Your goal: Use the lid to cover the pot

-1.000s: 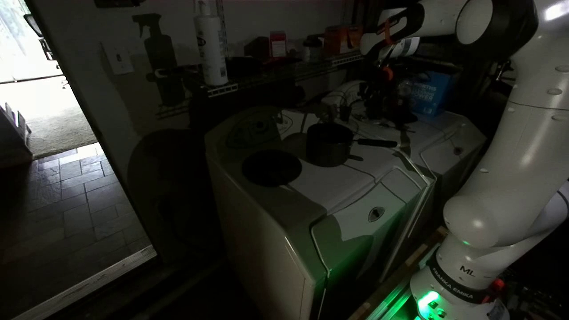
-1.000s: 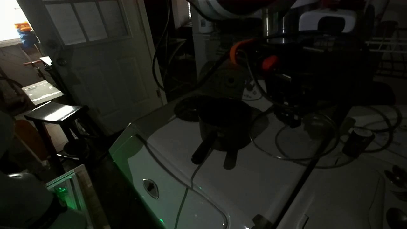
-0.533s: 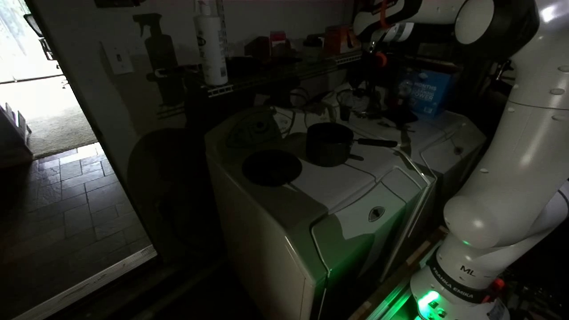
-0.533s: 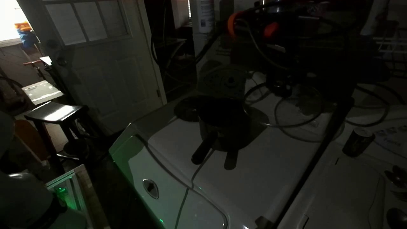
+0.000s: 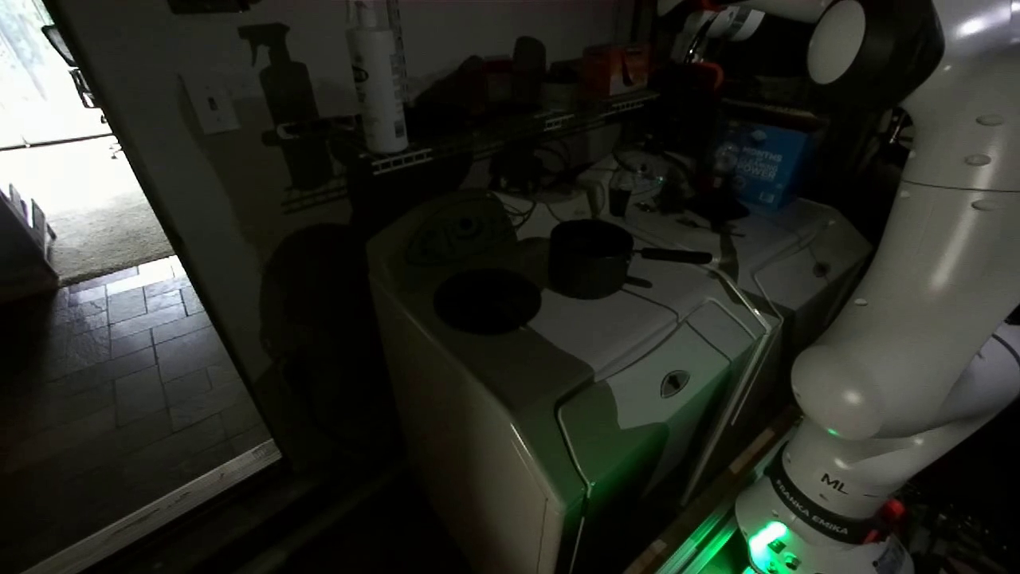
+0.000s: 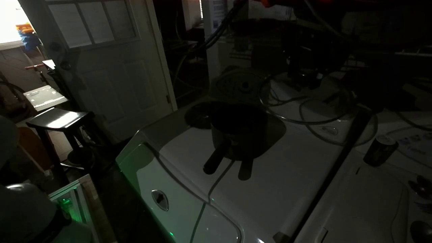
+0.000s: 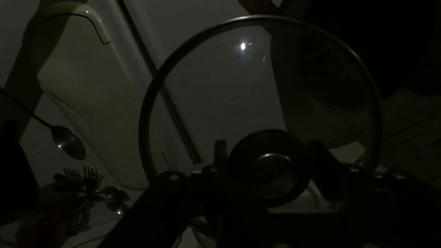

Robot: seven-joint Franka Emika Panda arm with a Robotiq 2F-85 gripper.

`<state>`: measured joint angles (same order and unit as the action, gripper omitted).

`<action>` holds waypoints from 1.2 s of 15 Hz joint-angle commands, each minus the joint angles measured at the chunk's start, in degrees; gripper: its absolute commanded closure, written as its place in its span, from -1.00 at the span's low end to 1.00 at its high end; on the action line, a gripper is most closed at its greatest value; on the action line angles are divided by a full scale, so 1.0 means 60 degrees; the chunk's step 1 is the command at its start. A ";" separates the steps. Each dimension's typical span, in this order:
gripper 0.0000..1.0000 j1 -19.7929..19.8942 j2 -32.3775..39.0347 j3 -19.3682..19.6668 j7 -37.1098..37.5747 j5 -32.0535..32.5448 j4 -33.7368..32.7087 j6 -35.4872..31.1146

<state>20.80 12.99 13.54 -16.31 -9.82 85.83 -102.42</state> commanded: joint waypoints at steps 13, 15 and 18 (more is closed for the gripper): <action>-0.19 0.0291 0.0658 -0.0048 -0.0658 -0.0033 -0.0956 0.0785; -0.19 0.0291 0.0659 -0.0049 -0.0658 -0.0033 -0.0956 0.0785; -0.19 0.0291 0.0660 -0.0049 -0.0658 -0.0033 -0.0956 0.0785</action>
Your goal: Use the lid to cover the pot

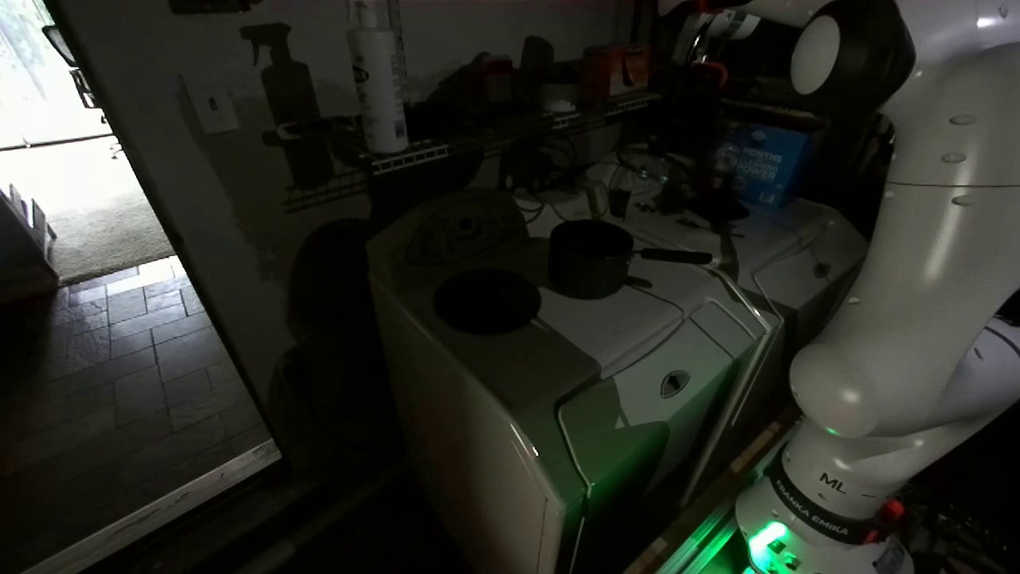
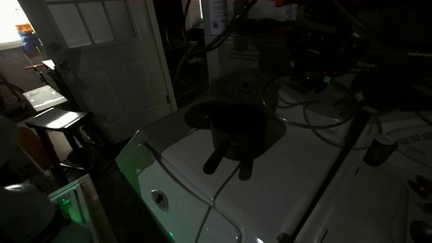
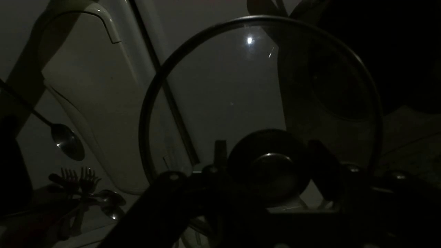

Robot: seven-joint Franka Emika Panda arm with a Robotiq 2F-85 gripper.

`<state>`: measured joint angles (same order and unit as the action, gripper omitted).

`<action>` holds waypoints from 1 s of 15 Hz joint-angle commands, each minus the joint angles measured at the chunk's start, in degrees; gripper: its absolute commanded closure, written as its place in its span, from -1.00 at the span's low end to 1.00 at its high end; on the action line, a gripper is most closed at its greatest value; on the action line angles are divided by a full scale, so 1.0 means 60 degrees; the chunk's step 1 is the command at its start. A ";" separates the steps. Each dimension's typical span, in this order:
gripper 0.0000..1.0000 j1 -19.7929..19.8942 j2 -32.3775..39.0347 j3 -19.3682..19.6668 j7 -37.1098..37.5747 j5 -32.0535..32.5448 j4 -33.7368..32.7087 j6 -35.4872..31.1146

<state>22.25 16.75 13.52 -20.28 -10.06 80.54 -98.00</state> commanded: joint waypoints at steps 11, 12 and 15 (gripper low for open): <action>0.31 -0.0825 -0.0420 -0.0421 0.0344 0.0519 0.0784 -0.0397; 0.31 -0.0933 -0.0448 -0.0484 0.0366 0.0585 0.0826 -0.0406; 0.31 -0.1287 -0.0629 -0.0671 0.0444 0.0812 0.1145 -0.0509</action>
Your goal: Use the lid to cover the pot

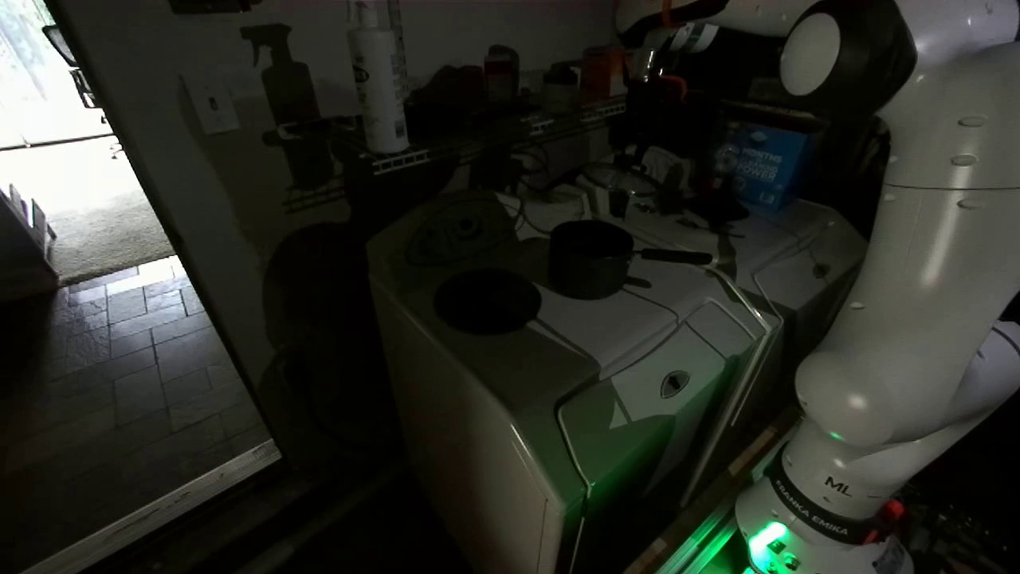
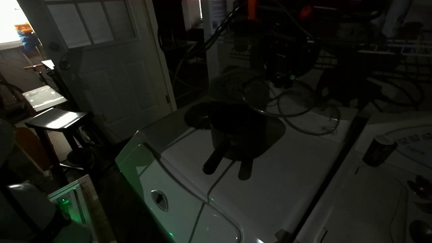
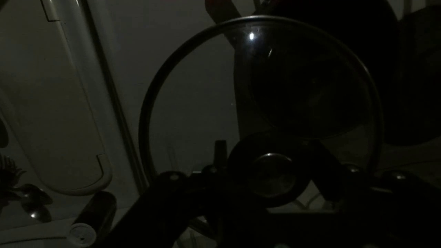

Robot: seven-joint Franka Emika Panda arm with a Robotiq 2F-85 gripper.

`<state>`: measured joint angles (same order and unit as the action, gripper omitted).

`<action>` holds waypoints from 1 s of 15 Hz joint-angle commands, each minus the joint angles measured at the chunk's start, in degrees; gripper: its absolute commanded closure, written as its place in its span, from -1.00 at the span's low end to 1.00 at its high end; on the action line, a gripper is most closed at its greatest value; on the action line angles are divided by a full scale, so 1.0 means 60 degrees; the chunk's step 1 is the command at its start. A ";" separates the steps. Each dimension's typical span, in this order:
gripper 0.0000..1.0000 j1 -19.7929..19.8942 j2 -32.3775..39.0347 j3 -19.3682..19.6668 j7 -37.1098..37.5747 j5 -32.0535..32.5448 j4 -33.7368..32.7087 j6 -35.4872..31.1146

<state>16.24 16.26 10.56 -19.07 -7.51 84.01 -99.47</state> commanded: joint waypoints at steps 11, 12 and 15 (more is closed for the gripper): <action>0.31 -0.0692 -0.1838 -0.0247 0.0232 0.0947 0.2331 -0.1108; 0.31 -0.0684 -0.1950 -0.0232 0.0207 0.0892 0.2520 -0.1231; 0.31 -0.0738 -0.2205 -0.0248 0.0183 0.0799 0.3010 -0.1630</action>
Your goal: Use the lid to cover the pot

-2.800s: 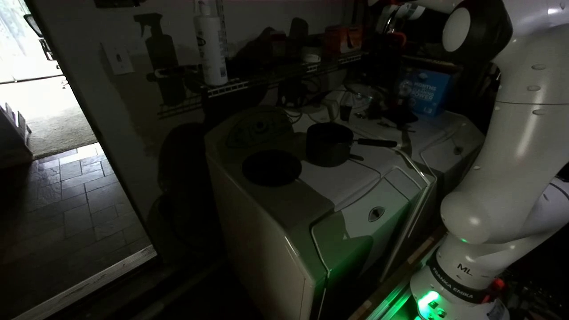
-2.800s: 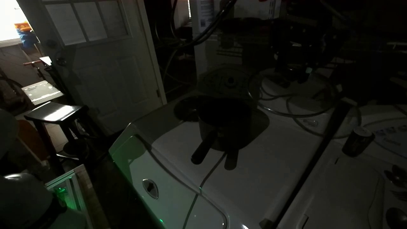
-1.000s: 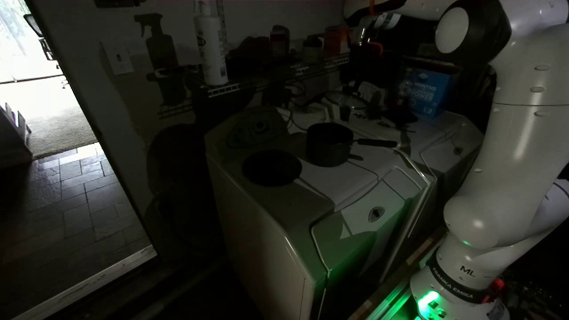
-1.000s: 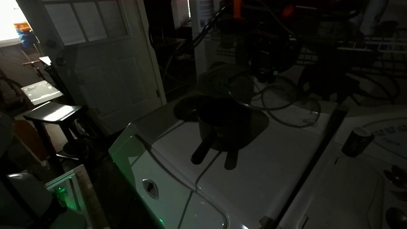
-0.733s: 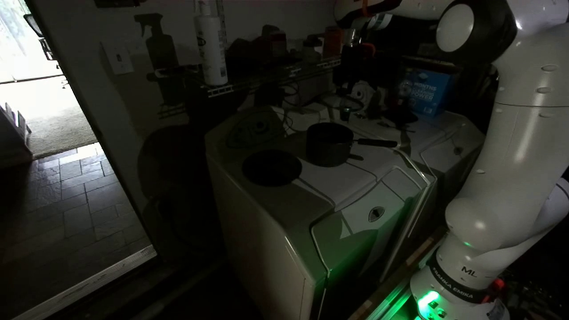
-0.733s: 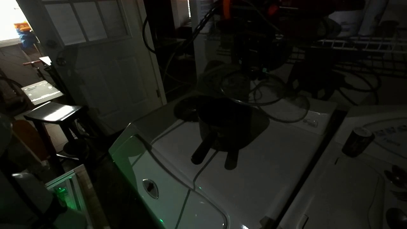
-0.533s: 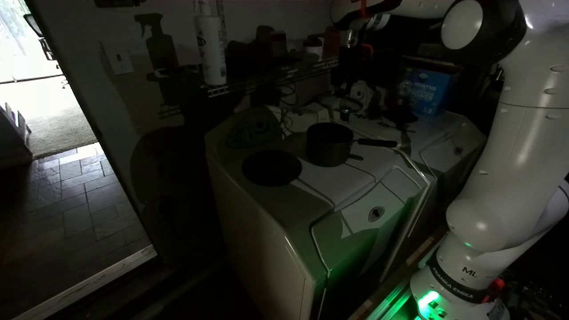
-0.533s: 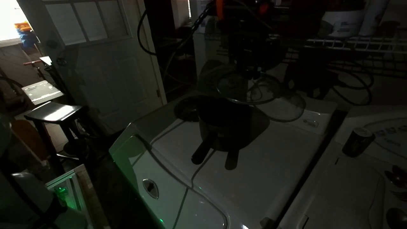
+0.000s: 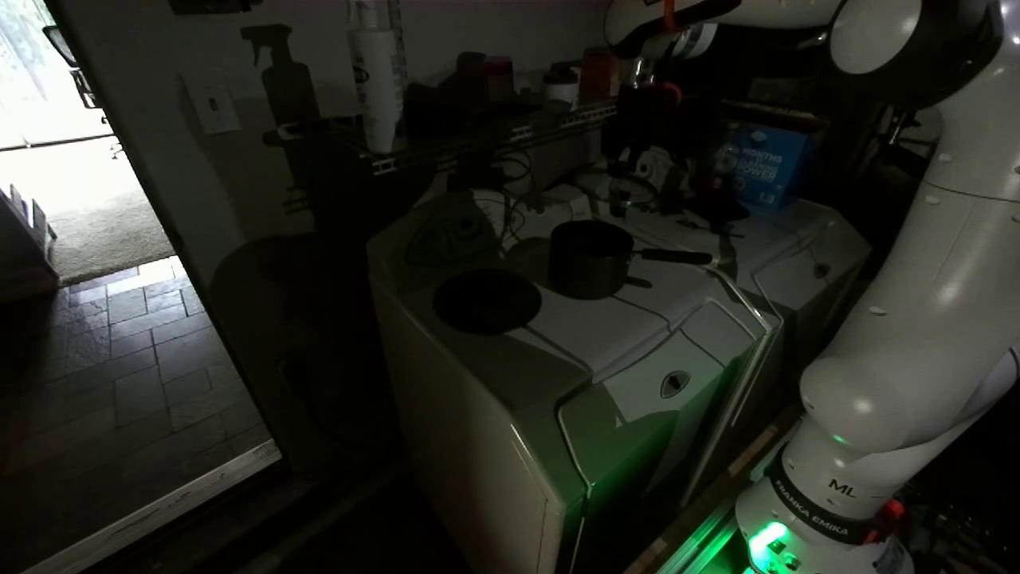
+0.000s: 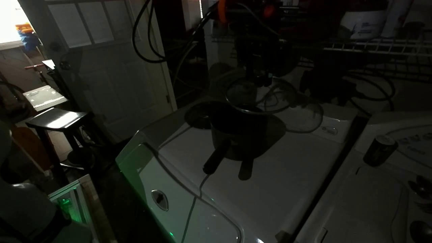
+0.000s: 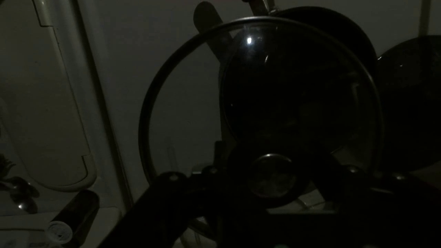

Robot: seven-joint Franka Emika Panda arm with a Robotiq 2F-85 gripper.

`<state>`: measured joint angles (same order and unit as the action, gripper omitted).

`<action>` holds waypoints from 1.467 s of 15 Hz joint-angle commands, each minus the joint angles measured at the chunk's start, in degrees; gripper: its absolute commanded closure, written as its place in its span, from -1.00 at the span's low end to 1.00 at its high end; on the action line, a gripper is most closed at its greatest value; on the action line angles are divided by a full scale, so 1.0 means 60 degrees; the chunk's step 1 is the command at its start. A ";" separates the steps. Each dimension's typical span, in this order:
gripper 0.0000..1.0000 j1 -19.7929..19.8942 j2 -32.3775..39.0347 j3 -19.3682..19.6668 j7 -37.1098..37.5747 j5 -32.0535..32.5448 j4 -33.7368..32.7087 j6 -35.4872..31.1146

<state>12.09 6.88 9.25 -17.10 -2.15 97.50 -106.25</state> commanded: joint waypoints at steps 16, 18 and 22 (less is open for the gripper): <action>0.31 -0.0581 -0.0609 -0.0441 -0.0223 -0.0056 0.1851 -0.1467; 0.31 -0.0630 -0.0657 -0.0473 -0.0153 0.0053 0.1992 -0.1560; 0.31 -0.0701 -0.0680 -0.0505 -0.0121 0.0203 0.2196 -0.1758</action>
<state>8.35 4.86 6.40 -17.52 -2.18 108.59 -114.79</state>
